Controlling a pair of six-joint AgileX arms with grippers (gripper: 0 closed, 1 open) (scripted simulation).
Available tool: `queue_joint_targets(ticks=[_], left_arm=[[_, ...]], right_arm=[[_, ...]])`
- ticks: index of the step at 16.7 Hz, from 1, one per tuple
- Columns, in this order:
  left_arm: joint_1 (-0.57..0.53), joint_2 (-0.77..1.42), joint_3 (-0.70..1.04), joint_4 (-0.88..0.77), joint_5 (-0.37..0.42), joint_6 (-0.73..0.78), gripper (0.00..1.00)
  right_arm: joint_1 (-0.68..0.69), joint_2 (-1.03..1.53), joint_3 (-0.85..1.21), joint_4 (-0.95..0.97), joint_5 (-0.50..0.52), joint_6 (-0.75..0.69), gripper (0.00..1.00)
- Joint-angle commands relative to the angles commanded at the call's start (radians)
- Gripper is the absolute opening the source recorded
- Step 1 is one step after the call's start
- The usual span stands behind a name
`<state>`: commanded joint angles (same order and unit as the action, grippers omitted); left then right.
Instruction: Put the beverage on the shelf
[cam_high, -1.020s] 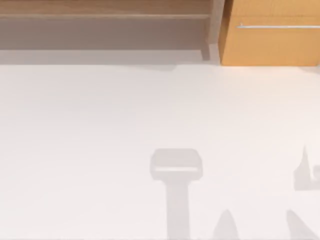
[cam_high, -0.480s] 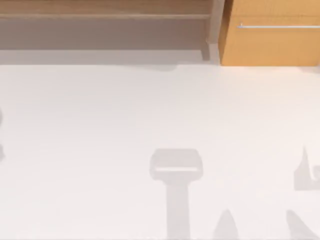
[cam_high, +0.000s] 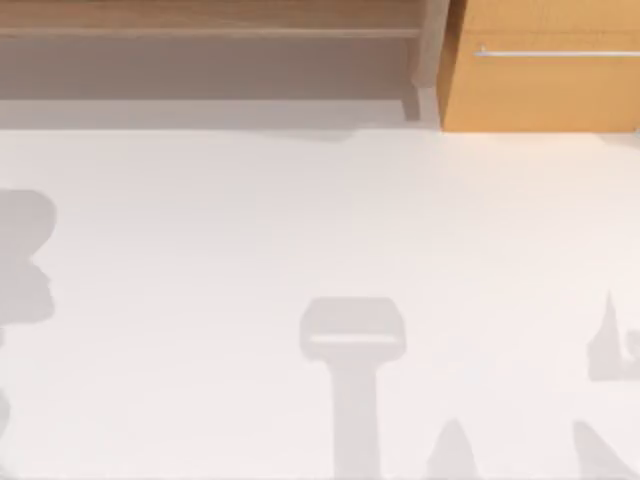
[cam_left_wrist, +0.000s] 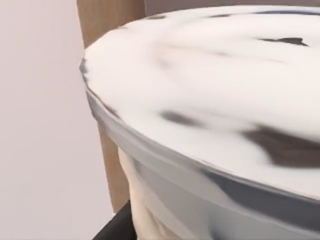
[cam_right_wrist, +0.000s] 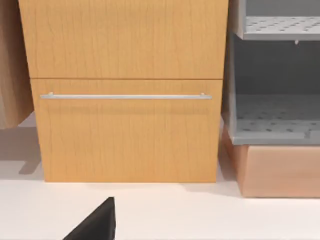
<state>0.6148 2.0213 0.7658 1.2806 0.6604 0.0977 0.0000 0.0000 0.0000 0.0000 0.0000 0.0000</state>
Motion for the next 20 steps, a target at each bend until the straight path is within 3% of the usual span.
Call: queue_joint_targets(ticks=[7, 20], left_arm=[[-0.264, -0.161, 0.157, -0.137, -0.253, -0.009, 0.0], [-0.875, -0.15, 0.495, -0.705, -0.858, -0.086, 0.0]], right_arm=[[0.0, 0.0, 0.0, 0.0, 0.0, 0.0, 1.0], [0.0, 0.0, 0.0, 0.0, 0.0, 0.0, 1.0]])
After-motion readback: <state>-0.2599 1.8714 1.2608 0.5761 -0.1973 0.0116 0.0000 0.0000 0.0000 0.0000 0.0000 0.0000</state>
